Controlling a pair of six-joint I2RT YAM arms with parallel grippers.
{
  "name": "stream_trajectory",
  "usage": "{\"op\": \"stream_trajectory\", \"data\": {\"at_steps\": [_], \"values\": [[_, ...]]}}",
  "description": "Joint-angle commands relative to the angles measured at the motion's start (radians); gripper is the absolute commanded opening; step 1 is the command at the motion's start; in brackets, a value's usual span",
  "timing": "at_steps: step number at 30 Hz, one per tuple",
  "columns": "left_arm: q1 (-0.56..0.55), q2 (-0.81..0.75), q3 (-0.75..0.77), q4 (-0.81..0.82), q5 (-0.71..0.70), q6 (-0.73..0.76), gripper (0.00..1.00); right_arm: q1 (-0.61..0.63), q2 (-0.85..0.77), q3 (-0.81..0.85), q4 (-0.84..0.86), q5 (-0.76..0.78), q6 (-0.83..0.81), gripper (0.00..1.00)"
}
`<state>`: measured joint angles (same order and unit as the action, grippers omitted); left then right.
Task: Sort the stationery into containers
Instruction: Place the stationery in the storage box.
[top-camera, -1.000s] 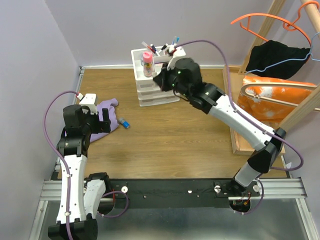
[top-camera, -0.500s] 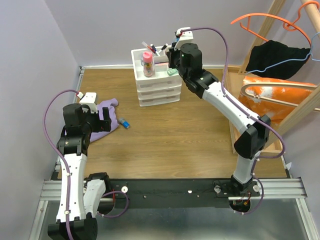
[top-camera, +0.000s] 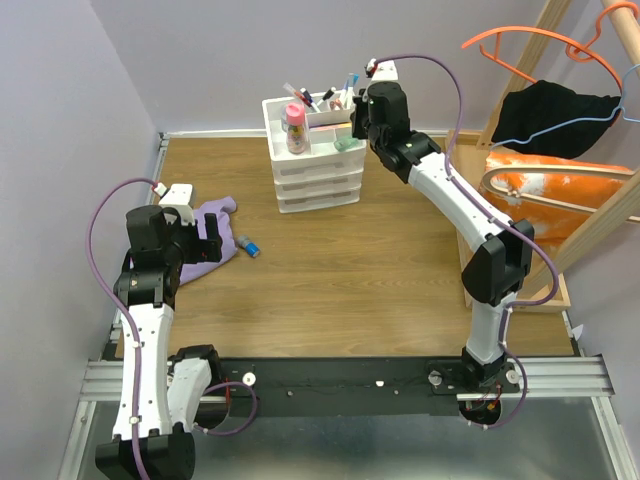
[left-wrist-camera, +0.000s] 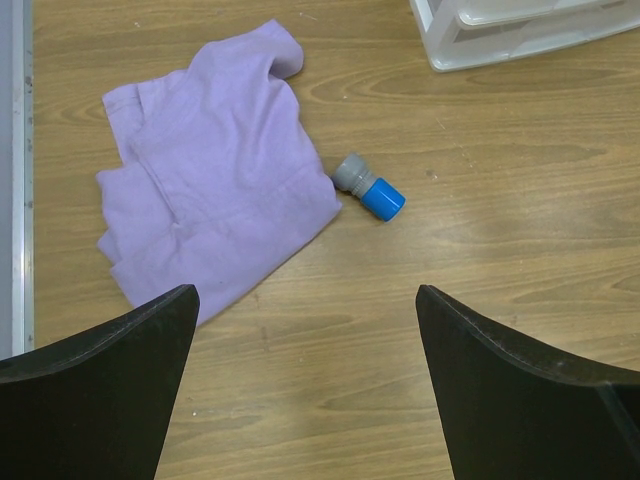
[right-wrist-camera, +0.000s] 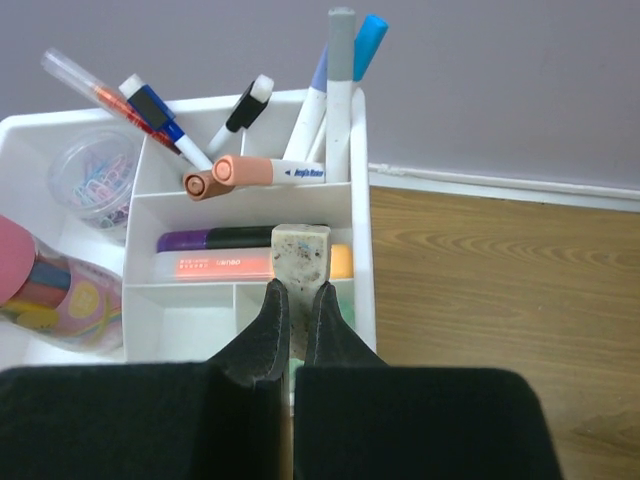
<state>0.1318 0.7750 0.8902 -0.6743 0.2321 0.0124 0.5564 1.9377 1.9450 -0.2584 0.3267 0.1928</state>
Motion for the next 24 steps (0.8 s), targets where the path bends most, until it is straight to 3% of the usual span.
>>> {"op": "stream_trajectory", "data": {"at_steps": [1, 6, 9, 10, 12, 21, 24], "values": [[0.011, 0.009, 0.007, 0.025, 0.015, -0.008, 0.99, 0.0, 0.023, -0.02, -0.041, -0.055, 0.031, 0.01], [0.017, 0.015, 0.006, 0.032, 0.018, -0.035, 0.99, 0.0, 0.04, -0.027, -0.045, -0.066, 0.03, 0.01], [0.022, 0.015, 0.004, 0.033, 0.019, -0.035, 0.99, 0.0, 0.049, -0.028, -0.039, -0.058, 0.03, 0.23], [0.023, 0.015, 0.004, 0.032, 0.019, -0.035, 0.99, 0.0, 0.052, -0.026, -0.038, -0.055, 0.031, 0.4], [0.025, 0.013, 0.004, 0.032, 0.018, -0.037, 0.99, 0.0, 0.053, -0.018, -0.042, -0.061, 0.034, 0.47], [0.04, 0.006, 0.003, 0.039, 0.035, -0.052, 0.99, 0.002, -0.035, -0.047, -0.054, -0.089, 0.065, 0.51], [0.045, 0.0, 0.001, 0.039, 0.039, -0.058, 0.99, 0.0, -0.114, -0.084, -0.047, -0.211, 0.028, 0.54]]}}
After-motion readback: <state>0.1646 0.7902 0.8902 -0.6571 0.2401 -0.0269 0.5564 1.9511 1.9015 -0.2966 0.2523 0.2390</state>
